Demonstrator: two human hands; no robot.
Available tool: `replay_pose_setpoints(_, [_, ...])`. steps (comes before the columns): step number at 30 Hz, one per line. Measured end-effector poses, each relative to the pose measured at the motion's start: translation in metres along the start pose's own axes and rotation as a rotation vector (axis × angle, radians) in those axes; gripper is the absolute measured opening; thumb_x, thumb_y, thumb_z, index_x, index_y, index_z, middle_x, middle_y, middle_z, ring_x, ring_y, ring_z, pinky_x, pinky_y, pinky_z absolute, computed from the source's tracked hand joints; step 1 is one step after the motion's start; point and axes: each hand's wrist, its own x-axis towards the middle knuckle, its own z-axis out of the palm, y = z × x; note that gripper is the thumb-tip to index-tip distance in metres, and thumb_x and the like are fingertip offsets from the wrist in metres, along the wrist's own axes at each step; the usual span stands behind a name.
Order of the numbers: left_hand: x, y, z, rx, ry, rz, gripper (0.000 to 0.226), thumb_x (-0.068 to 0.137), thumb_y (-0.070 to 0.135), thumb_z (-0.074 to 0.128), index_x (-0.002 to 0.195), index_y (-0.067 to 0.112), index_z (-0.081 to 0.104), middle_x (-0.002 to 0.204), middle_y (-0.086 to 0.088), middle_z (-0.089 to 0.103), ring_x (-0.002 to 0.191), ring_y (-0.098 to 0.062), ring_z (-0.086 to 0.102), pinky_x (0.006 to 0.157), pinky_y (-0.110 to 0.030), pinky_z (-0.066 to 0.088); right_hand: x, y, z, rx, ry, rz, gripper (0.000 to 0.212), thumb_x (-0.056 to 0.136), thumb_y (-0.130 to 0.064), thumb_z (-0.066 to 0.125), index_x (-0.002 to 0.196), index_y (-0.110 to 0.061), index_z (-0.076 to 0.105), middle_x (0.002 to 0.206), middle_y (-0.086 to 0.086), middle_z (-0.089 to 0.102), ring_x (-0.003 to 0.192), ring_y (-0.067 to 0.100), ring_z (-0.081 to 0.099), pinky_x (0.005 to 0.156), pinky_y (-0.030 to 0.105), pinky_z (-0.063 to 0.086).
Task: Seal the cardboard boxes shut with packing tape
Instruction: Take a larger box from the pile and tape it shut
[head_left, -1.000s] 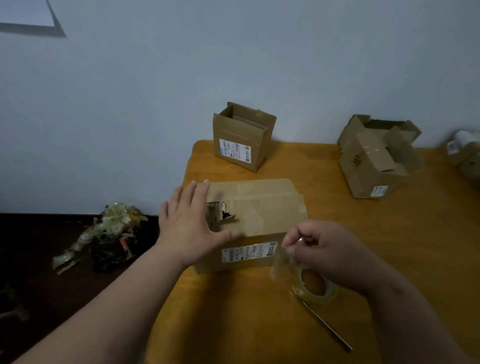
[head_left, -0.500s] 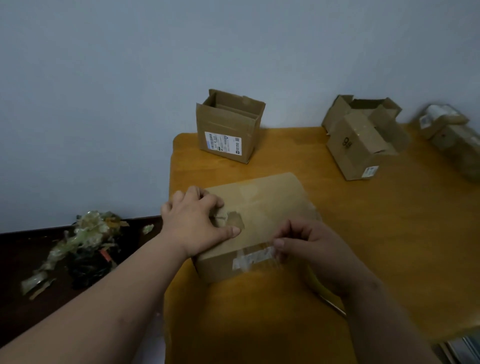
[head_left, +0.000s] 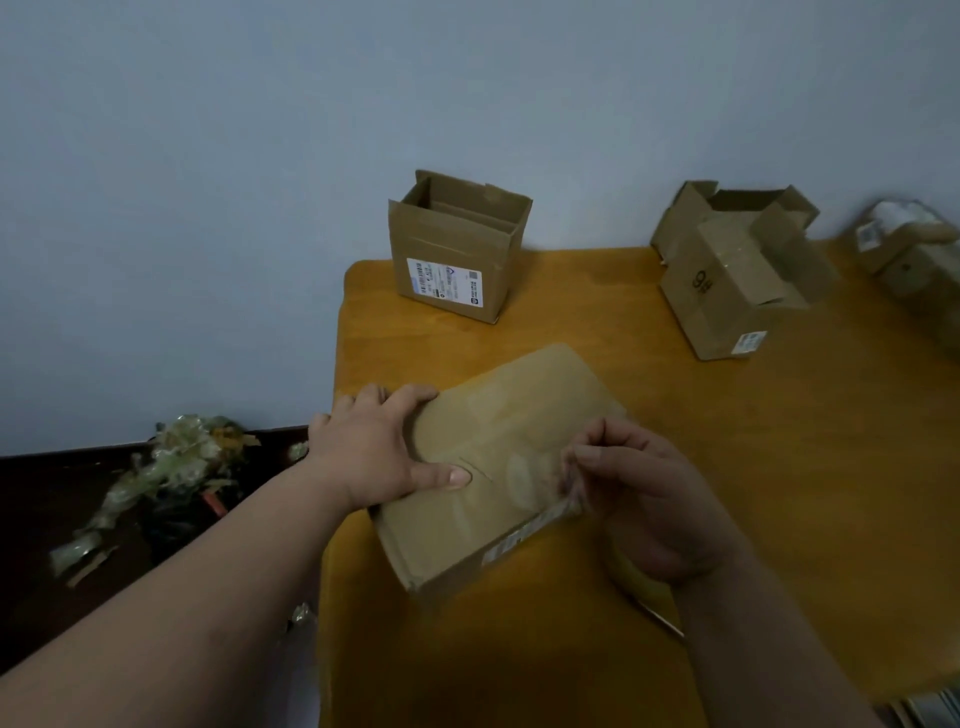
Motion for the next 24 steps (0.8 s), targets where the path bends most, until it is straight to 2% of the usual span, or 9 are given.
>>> replay_pose_setpoints(3, [-0.006, 0.005, 0.009, -0.013, 0.063, -0.046, 0.108, 0.049, 0.094, 0.054, 0.142, 0.050, 0.021, 0.135, -0.001, 0.041, 0.128, -0.029, 0.039, 0.107, -0.051, 0.034, 0.008, 0.005, -0.004, 0.119, 0.008, 0.026, 0.010, 0.071, -0.005, 0.063, 0.064, -0.007, 0.056, 0.053, 0.012, 0.049, 0.060, 0.027, 0.051, 0.075, 0.037, 0.047])
replay_pose_setpoints(5, [-0.010, 0.009, 0.016, -0.017, 0.078, -0.069, 0.109, 0.048, 0.095, 0.053, 0.141, 0.046, 0.023, 0.132, -0.001, 0.043, 0.126, -0.028, 0.042, 0.105, -0.050, 0.038, 0.012, 0.007, -0.008, 0.211, -0.017, 0.037, 0.022, 0.063, -0.008, 0.078, 0.064, -0.008, 0.056, 0.051, 0.011, 0.048, 0.060, 0.028, 0.044, 0.082, 0.045, 0.040])
replay_pose_setpoints(9, [-0.015, 0.017, 0.026, -0.168, 0.013, -0.158, 0.113, 0.046, 0.092, 0.061, 0.138, 0.038, 0.026, 0.129, -0.001, 0.044, 0.118, -0.025, 0.048, 0.095, -0.045, 0.048, 0.016, 0.006, -0.015, 0.327, -0.076, 0.061, 0.035, 0.050, -0.020, 0.092, 0.065, -0.010, 0.062, 0.056, 0.009, 0.054, 0.062, 0.026, 0.054, 0.082, 0.048, 0.039])
replay_pose_setpoints(13, [-0.024, 0.026, 0.037, -0.261, 0.021, -0.203, 0.106, 0.051, 0.087, 0.065, 0.136, 0.034, 0.030, 0.122, 0.001, 0.040, 0.115, -0.025, 0.050, 0.087, -0.039, 0.049, 0.017, -0.002, -0.012, 0.313, -0.133, 0.070, 0.036, 0.048, -0.026, 0.094, 0.064, -0.009, 0.065, 0.055, 0.007, 0.055, 0.065, 0.023, 0.063, 0.081, 0.049, 0.046])
replay_pose_setpoints(15, [-0.029, 0.027, 0.043, -0.286, 0.076, -0.198, 0.103, 0.052, 0.087, 0.063, 0.134, 0.034, 0.032, 0.120, 0.003, 0.040, 0.113, -0.024, 0.049, 0.087, -0.039, 0.049, 0.016, -0.005, -0.012, 0.276, -0.186, 0.069, 0.038, 0.053, -0.026, 0.093, 0.064, -0.009, 0.061, 0.055, 0.006, 0.054, 0.065, 0.023, 0.062, 0.085, 0.057, 0.051])
replay_pose_setpoints(17, [-0.031, 0.027, 0.046, -0.296, 0.120, -0.176, 0.101, 0.054, 0.086, 0.063, 0.134, 0.033, 0.033, 0.123, 0.003, 0.042, 0.112, -0.021, 0.048, 0.088, -0.039, 0.049, 0.016, -0.010, -0.014, 0.197, -0.270, 0.087, 0.035, 0.059, -0.025, 0.091, 0.065, -0.011, 0.060, 0.057, 0.006, 0.055, 0.065, 0.022, 0.062, 0.093, 0.064, 0.046])
replay_pose_setpoints(19, [-0.031, 0.027, 0.045, -0.306, 0.129, -0.158, 0.098, 0.059, 0.082, 0.065, 0.136, 0.030, 0.035, 0.126, 0.003, 0.043, 0.112, -0.019, 0.046, 0.090, -0.039, 0.048, 0.015, -0.016, -0.016, 0.094, -0.358, 0.133, 0.033, 0.060, -0.024, 0.091, 0.068, -0.010, 0.062, 0.060, 0.009, 0.059, 0.067, 0.024, 0.064, 0.089, 0.060, 0.053])
replay_pose_setpoints(22, [-0.026, 0.028, 0.040, -0.316, 0.121, -0.146, 0.095, 0.062, 0.076, 0.070, 0.136, 0.027, 0.036, 0.127, 0.003, 0.042, 0.112, -0.017, 0.046, 0.093, -0.040, 0.048, 0.013, -0.025, -0.015, -0.054, -0.539, 0.204, 0.032, 0.066, -0.023, 0.088, 0.077, -0.008, 0.062, 0.068, 0.015, 0.066, 0.072, 0.027, 0.069, 0.070, 0.037, 0.057])
replay_pose_setpoints(24, [-0.023, 0.030, 0.037, -0.319, 0.111, -0.132, 0.094, 0.062, 0.071, 0.074, 0.136, 0.026, 0.037, 0.128, 0.001, 0.041, 0.111, -0.017, 0.045, 0.094, -0.039, 0.047, 0.014, -0.028, -0.012, -0.098, -0.654, 0.276, 0.029, 0.071, -0.020, 0.084, 0.082, -0.007, 0.060, 0.068, 0.013, 0.068, 0.076, 0.027, 0.070, 0.071, 0.035, 0.056])
